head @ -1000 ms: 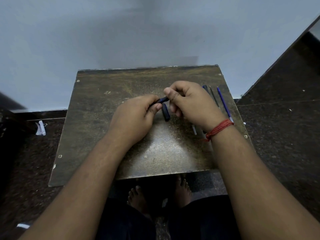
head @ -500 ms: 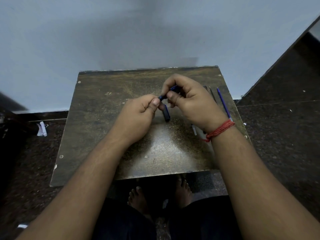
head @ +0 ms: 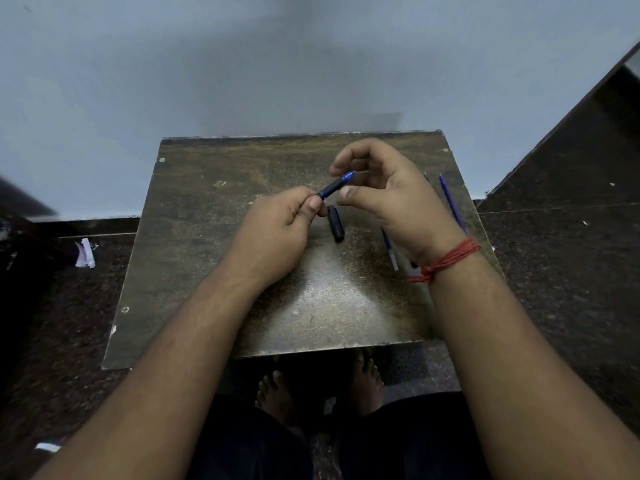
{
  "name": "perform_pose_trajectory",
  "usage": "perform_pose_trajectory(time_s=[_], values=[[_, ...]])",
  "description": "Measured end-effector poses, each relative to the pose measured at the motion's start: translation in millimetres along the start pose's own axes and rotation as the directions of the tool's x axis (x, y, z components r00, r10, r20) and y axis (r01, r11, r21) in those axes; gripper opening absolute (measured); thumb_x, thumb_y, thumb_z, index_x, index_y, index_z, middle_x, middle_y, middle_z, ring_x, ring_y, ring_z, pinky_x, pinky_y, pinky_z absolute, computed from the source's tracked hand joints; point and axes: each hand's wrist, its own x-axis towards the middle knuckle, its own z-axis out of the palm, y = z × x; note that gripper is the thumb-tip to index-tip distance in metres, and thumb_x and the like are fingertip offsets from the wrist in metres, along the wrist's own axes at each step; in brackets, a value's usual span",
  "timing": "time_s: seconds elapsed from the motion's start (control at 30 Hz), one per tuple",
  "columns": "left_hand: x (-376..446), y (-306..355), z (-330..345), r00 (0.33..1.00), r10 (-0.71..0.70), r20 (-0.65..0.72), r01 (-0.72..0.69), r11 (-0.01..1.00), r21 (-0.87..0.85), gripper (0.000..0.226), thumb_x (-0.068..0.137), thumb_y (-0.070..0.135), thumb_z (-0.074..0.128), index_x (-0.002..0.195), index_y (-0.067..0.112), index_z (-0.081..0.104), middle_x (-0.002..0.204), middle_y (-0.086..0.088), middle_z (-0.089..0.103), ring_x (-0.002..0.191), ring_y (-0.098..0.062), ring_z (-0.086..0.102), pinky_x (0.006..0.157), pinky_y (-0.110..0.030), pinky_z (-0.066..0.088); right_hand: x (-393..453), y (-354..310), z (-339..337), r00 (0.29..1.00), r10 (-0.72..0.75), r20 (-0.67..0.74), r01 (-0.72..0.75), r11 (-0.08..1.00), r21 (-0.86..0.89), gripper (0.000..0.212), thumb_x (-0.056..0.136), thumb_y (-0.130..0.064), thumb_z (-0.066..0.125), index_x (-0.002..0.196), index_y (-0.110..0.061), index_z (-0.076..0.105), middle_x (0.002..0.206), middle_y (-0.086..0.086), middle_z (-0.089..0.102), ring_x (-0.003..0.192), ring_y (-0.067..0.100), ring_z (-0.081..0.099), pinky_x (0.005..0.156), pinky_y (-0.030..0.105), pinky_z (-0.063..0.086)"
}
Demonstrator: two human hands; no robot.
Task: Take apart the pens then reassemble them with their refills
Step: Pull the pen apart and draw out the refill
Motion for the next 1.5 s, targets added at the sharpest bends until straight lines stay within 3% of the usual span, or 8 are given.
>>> perform_pose_trajectory(time_s=[0.2,0.4,0.57,0.77,0.97,1.17,1.3,1.5], values=[[1.4,0.5,2.0,1.000,0.015,0.002,-0.015,0.999,0.041,0.025,0.102,0.028,0.048,0.097,0.017,0.070,0.057,0.009,0.048,0.050,-0.003,0.043,0.049,-0.020,0.031,2.0,1.8,9.2,0.993,0.081,-0.090,-0.093,0.987,-0.128,0.011,0.095,-0.022,0.067,0.090,-0.014,0.061,0.070,0.004,0.063,0.058,0.012,0.063,0.058,0.032,0.056],[0.9,0.9,1.4,1.000,0.006,0.009,-0.006,0.999,0.031,0.025,0.103,0.027,0.048,0.097,0.017,0.070,0.057,0.012,0.048,0.052,0.003,0.046,0.047,-0.014,0.028,2.4,2.9,6.3,0.993,0.100,-0.060,-0.094,0.991,0.091,0.027,0.082,0.001,0.068,0.101,-0.018,0.064,0.101,0.011,0.070,0.098,0.030,0.070,0.086,0.043,0.060],[0.7,1.2,2.3,1.000,0.012,0.012,-0.012,0.999,0.046,0.024,0.102,0.026,0.049,0.097,0.016,0.070,0.056,0.011,0.047,0.052,0.000,0.046,0.050,-0.016,0.031,2.2,2.3,11.5,0.989,0.125,-0.085,-0.127,0.992,-0.020,0.009,0.092,-0.015,0.069,0.087,-0.014,0.062,0.068,0.002,0.064,0.059,0.014,0.063,0.062,0.036,0.058],[0.4,3.1,0.7,0.999,0.010,0.031,-0.011,0.998,0.054,0.023,0.103,0.026,0.048,0.098,0.016,0.069,0.057,0.011,0.047,0.052,0.003,0.046,0.047,-0.016,0.030,2.4,1.9,7.2,0.994,0.099,-0.043,-0.096,0.992,0.080,0.028,0.077,0.003,0.064,0.093,-0.020,0.066,0.100,0.009,0.067,0.095,0.026,0.068,0.086,0.042,0.059],[0.4,3.4,0.7,0.999,0.011,0.036,-0.014,0.996,0.083,0.024,0.103,0.026,0.047,0.098,0.015,0.068,0.059,0.011,0.049,0.053,0.003,0.046,0.048,-0.013,0.031,2.1,1.9,9.3,0.988,0.119,-0.100,-0.131,0.984,-0.119,0.010,0.094,-0.019,0.066,0.088,-0.015,0.061,0.069,0.004,0.061,0.055,0.011,0.060,0.054,0.030,0.051],[-0.4,4.8,0.1,0.999,0.006,0.036,-0.009,0.998,0.067,0.023,0.103,0.025,0.047,0.099,0.018,0.068,0.059,0.012,0.049,0.055,0.009,0.048,0.049,-0.010,0.032,1.5,0.2,5.6,0.988,0.113,-0.102,-0.115,0.993,-0.018,0.013,0.090,-0.007,0.064,0.098,-0.017,0.061,0.105,0.019,0.067,0.084,0.016,0.067,0.067,0.027,0.056],[-1.0,4.8,1.3,0.999,0.011,0.033,-0.013,0.998,0.063,0.024,0.103,0.025,0.047,0.097,0.014,0.068,0.059,0.011,0.049,0.054,0.006,0.047,0.048,-0.011,0.032,2.5,3.6,9.5,0.978,0.158,-0.134,-0.171,0.981,-0.088,0.015,0.095,-0.024,0.067,0.095,-0.011,0.062,0.082,0.018,0.066,0.062,0.011,0.066,0.059,0.033,0.056],[-0.6,4.8,1.5,0.999,-0.001,0.043,-0.002,0.996,0.089,0.024,0.103,0.027,0.046,0.109,0.019,0.067,0.061,0.009,0.051,0.056,-0.001,0.047,0.053,-0.023,0.034,4.1,4.6,5.9,0.973,0.166,-0.159,-0.146,0.981,0.128,0.022,0.088,0.008,0.057,0.092,-0.013,0.063,0.092,0.011,0.069,0.083,0.019,0.069,0.070,0.030,0.057]])
